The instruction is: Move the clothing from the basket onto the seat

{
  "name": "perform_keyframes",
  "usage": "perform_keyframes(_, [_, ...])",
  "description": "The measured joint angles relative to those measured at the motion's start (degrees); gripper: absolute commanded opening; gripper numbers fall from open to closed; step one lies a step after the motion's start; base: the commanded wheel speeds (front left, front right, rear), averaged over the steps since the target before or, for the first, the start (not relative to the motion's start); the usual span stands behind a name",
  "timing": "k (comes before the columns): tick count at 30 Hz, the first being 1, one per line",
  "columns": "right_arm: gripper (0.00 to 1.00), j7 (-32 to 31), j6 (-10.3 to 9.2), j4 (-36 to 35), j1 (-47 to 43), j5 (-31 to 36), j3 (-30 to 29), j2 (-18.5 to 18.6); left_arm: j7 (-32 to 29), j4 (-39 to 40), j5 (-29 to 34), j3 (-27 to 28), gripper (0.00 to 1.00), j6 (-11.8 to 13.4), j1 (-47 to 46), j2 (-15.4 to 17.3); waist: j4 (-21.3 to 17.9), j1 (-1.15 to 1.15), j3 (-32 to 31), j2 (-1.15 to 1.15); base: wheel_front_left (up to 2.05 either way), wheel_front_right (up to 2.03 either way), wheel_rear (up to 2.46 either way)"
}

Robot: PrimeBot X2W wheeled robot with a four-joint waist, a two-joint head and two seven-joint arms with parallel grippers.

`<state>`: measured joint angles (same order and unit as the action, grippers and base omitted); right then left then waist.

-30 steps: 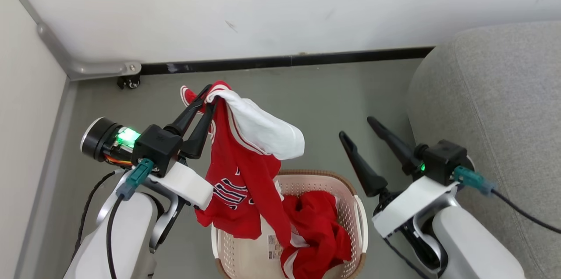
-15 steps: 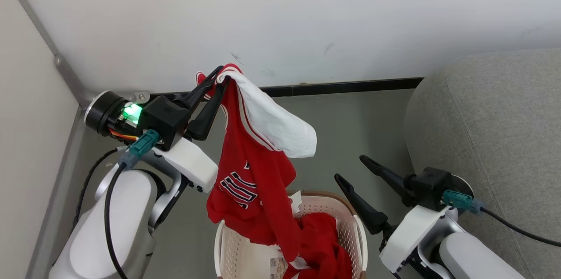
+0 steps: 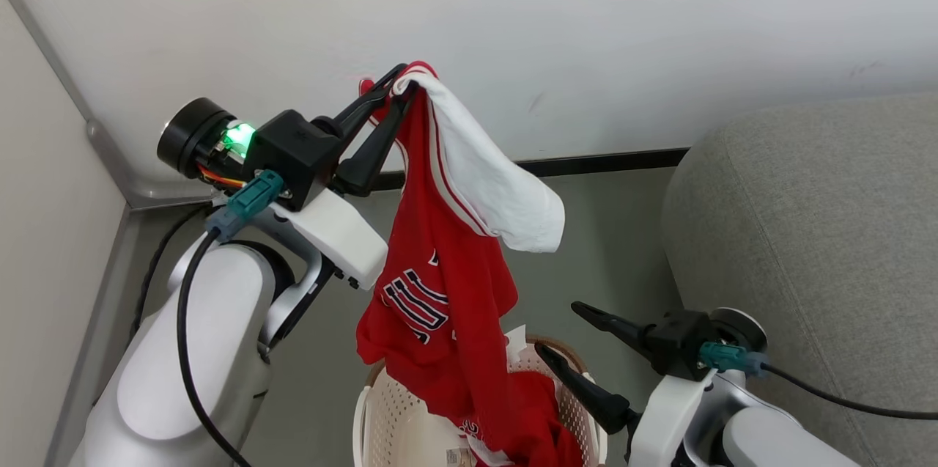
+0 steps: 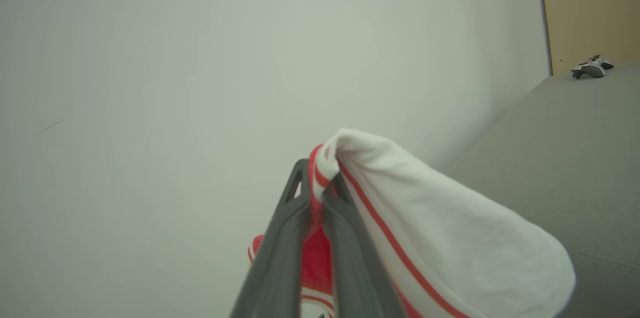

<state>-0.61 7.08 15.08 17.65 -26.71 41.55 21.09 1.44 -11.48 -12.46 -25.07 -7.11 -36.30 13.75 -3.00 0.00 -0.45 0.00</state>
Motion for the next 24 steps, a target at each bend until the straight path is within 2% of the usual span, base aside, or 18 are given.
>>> perform_keyframes(9, [1.00, -0.5, 0.00, -0.2, 4.0, 0.0, 4.0, 0.8, -2.9, 1.5, -1.0, -1.9, 0.00, 0.0, -2.9, -0.9, 0.1, 0.00, -0.2, 0.00, 0.00, 0.00, 0.00])
perform_keyframes(16, [1.00, -0.3, 0.00, 1.9, 5.0, -0.8, 6.1, -1.7, -5.0, 2.1, -1.5, -2.1, 0.00, 0.0, -4.3, -1.2, 0.7, 0.00, -0.1, 0.00, 0.00, 0.00, 0.00])
perform_keyframes(24, [1.00, 4.5, 0.05, 8.1, 7.9, 8.7, 5.4, -5.2, -8.0, 2.2, -2.0, -2.3, 0.00, 0.0, -5.3, -1.9, 1.2, 0.00, -0.1, 0.00, 0.00, 0.00, 0.00])
